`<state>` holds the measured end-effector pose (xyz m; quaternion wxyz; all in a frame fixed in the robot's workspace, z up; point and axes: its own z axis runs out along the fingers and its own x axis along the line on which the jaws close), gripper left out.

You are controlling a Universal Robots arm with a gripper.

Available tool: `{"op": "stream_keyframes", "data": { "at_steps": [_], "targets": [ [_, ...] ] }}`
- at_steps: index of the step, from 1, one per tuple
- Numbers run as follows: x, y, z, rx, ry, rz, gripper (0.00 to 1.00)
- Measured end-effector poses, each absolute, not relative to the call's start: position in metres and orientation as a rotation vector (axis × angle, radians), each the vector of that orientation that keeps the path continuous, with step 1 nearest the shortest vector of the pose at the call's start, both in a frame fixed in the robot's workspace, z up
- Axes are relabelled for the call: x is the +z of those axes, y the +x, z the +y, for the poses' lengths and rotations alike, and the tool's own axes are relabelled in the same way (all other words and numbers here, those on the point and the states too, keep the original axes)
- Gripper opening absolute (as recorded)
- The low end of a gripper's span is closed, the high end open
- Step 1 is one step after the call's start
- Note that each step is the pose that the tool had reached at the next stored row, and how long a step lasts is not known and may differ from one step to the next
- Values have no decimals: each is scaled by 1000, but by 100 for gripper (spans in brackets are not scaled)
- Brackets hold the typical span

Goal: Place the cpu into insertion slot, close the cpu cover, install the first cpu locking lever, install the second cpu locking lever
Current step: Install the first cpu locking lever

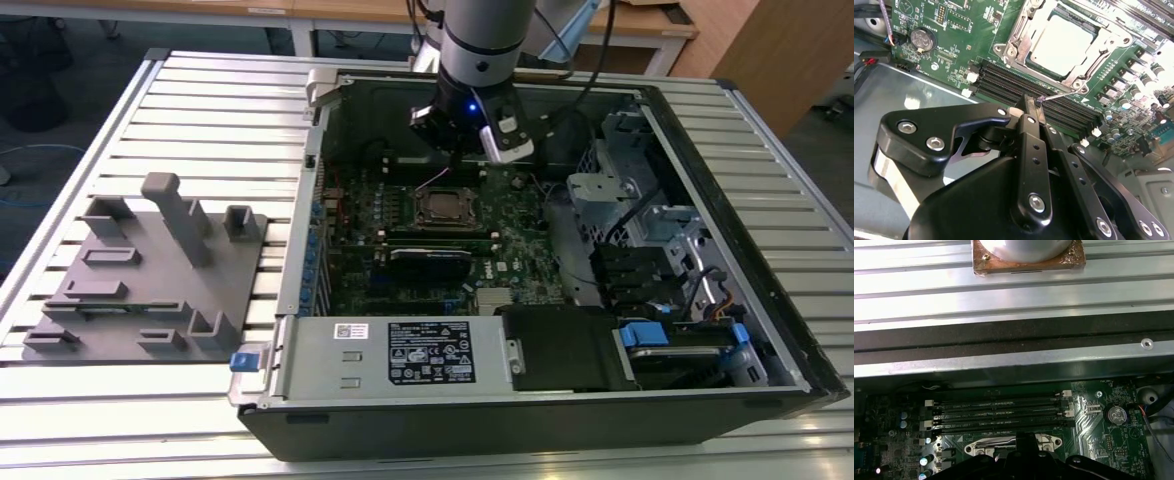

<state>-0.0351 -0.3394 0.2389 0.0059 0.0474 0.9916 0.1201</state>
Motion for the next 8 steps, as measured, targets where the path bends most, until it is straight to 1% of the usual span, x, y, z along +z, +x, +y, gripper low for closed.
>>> {"op": "stream_keyframes", "data": {
  "at_steps": [8],
  "targets": [
    [233, -38, -339, 394, 144, 3091, 10]
  ]
}}
